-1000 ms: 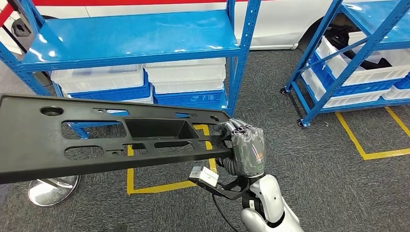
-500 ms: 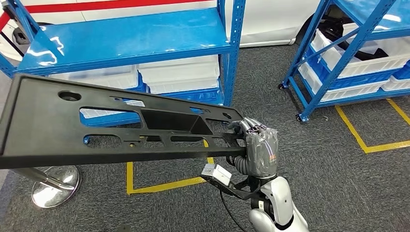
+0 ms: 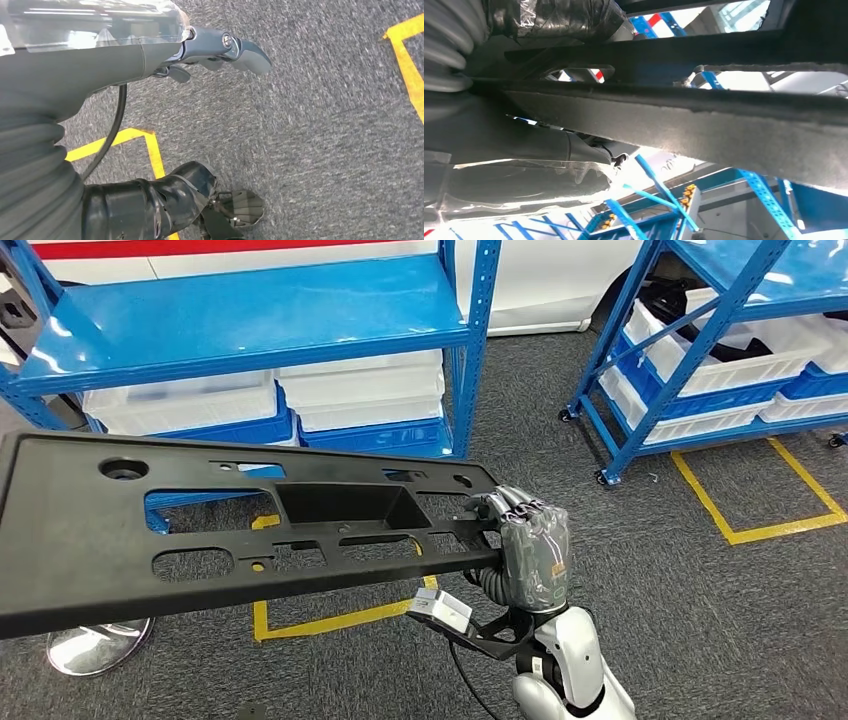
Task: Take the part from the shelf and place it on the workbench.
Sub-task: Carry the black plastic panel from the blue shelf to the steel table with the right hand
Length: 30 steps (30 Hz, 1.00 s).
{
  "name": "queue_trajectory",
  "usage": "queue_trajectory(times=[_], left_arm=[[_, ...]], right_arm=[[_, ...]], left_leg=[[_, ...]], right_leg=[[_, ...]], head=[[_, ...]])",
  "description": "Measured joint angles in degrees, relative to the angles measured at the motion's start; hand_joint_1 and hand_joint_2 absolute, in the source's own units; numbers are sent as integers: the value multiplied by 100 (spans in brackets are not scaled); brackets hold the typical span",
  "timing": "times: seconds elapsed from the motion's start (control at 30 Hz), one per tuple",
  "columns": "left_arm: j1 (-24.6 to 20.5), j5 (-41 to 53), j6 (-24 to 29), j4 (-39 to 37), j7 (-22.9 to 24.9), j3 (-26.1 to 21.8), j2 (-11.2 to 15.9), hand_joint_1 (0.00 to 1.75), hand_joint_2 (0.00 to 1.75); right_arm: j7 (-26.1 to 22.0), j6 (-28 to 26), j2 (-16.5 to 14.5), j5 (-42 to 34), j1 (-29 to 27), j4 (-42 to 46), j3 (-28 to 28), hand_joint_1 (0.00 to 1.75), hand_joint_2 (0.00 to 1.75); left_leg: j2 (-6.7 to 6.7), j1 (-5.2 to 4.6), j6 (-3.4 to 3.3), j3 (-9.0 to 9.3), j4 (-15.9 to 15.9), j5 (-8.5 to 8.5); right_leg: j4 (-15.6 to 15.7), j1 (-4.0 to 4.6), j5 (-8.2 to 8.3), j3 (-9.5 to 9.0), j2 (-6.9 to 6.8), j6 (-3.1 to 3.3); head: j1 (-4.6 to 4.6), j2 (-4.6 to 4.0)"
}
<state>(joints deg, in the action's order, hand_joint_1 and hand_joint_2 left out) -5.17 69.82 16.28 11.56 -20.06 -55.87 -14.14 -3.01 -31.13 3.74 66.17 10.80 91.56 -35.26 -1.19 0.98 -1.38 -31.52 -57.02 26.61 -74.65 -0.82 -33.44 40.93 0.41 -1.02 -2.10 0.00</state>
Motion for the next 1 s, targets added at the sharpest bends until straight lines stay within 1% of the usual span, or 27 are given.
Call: queue_trajectory(times=[0.03,0.07,0.1,0.13,0.17,0.2,0.27,0.3,0.33,0.37,0.43,0.47,0.5,0.53,0.57,0.6,0.63,0.67,0.7,0.77,0.8,0.83,0.87,0.9,0.93,0.97,1.0], left_arm=[[-2,1,0,0,0,0,0,0,175],[-6,1,0,0,-1,0,0,0,175],[-10,1,0,0,-1,0,1,0,175],[-12,1,-1,0,-2,0,1,0,175],[-13,0,-1,0,-4,0,2,0,175],[-12,-2,-2,0,-6,0,2,0,175],[-11,-6,-2,0,-10,0,2,0,175],[-11,-8,0,0,-14,0,2,0,175],[-11,-10,2,0,-16,0,2,0,175],[-9,-12,4,0,-18,-1,3,0,175],[-2,-15,7,0,-20,-1,7,0,175],[3,-16,7,0,-20,-2,8,0,175],[7,-16,7,0,-20,-2,9,0,175],[9,-16,7,0,-21,-2,9,0,175],[8,-16,7,0,-24,-2,9,0,175],[5,-17,7,1,-28,-2,15,0,175],[4,-19,7,1,-32,-2,27,0,175],[2,-20,7,1,-39,-2,36,0,175],[-1,-21,7,1,-42,-2,45,0,175],[-5,-21,8,-1,-46,-2,40,0,175],[-6,-21,8,-1,-43,-3,34,0,175],[-4,-21,8,-2,-39,-3,31,0,175],[-1,-21,8,-2,-34,-4,28,0,175],[2,-21,8,-2,-28,-4,31,0,175],[4,-21,9,-2,-23,-4,34,0,175],[7,-21,8,-2,-17,-4,36,0,175],[8,-21,8,-2,-13,-4,36,0,175]], right_arm=[[-1,-13,-2,-9,-1,-4,-2,175,175],[-1,-36,-6,-20,1,-7,-2,175,175],[-4,-78,-11,-45,2,-5,-2,175,175],[-14,-139,-15,-78,-2,-1,1,175,175],[-30,-214,-19,-120,-16,5,9,175,175],[-51,-293,-20,-166,-41,14,26,175,175],[-100,-427,-20,-220,-122,51,81,175,175],[-122,-481,-20,-230,-165,83,116,175,175],[-145,-531,-20,-233,-201,120,148,175,175],[-166,-571,-20,-233,-232,157,174,175,175],[-199,-621,-20,-230,-291,203,214,175,175],[-211,-630,-20,-226,-325,214,232,175,175],[-223,-633,-20,-220,-359,219,253,175,175],[-235,-637,-20,-214,-386,220,273,175,175],[-246,-639,-20,-210,-404,225,284,175,175],[-257,-642,-20,-209,-417,238,291,175,175],[-271,-651,-20,-209,-423,251,295,175,175],[-284,-663,-21,-209,-434,266,296,175,175],[-296,-677,-23,-209,-450,276,298,175,175],[-308,-697,-26,-210,-495,287,309,175,175],[-309,-701,-26,-211,-518,295,320,175,175],[-310,-703,-25,-213,-534,303,331,175,175],[-312,-706,-25,-215,-545,309,340,175,175],[-314,-708,-24,-217,-560,312,346,175,175],[-317,-710,-24,-219,-578,313,349,175,175],[-320,-711,-24,-220,-603,313,352,175,175],[-322,-713,-24,-220,-629,313,357,175,175]], left_leg=[[-24,4,11,-5,-20,7],[-43,9,29,-7,-45,20],[-61,2,60,-16,-76,39],[-74,-7,95,-29,-107,53],[-88,-17,130,-41,-129,59],[-108,-27,166,-53,-135,55],[-140,-14,229,-59,-130,55],[-119,-5,258,-81,-178,112],[-77,4,283,-143,-323,231],[-22,10,301,-261,-597,410],[48,11,317,-595,-1377,785],[59,9,311,-724,-1677,874],[63,5,292,-761,-1772,847],[71,-5,259,-689,-1636,714],[101,-21,209,-515,-1285,506],[178,-36,133,-310,-869,328],[262,-49,67,-134,-509,195],[333,-64,14,-16,-261,131],[378,-76,-19,29,-153,130],[329,-75,-22,55,-48,91],[285,-56,-22,73,19,52],[235,-35,-28,92,86,11],[181,-14,-31,105,141,-24],[132,-17,-34,104,155,-37],[85,-18,-38,95,152,-40],[36,-17,-34,85,141,-37],[-10,-13,-24,77,125,-29]], right_leg=[[233,-21,158,-141,-25,-12],[606,-37,350,-350,-66,-18],[982,-26,470,-547,-129,-16],[1252,-16,537,-679,-175,2],[1393,0,548,-735,-204,26],[1432,24,526,-732,-205,59],[1454,22,564,-710,-149,140],[1474,18,587,-710,-125,184],[1495,9,610,-709,-104,225],[1507,6,629,-705,-82,258],[1508,29,651,-677,-20,295],[1506,45,657,-670,18,305],[1502,62,661,-667,59,310],[1498,80,664,-668,104,314],[1495,98,666,-673,151,315],[1494,103,669,-676,194,315],[1489,113,676,-672,233,308],[1485,105,688,-656,265,290],[1487,85,705,-635,295,262],[1505,70,741,-605,349,191],[1490,79,721,-587,316,162],[1398,89,641,-539,250,137],[1191,90,496,-443,164,112],[885,71,310,-303,79,82],[524,45,129,-140,40,50],[221,15,16,-8,21,16],[81,-13,6,47,8,-16]], head=[[0,0],[-1,0],[-1,0],[2,0],[4,-1],[6,-1],[7,-1],[7,-1],[7,0],[8,0],[8,0],[8,0],[8,0],[8,-1],[8,-1],[6,-1],[5,-1],[8,-1],[13,-1],[21,-1],[18,-1],[15,-1],[13,-1],[11,-1],[11,-1],[10,-1],[11,0]])
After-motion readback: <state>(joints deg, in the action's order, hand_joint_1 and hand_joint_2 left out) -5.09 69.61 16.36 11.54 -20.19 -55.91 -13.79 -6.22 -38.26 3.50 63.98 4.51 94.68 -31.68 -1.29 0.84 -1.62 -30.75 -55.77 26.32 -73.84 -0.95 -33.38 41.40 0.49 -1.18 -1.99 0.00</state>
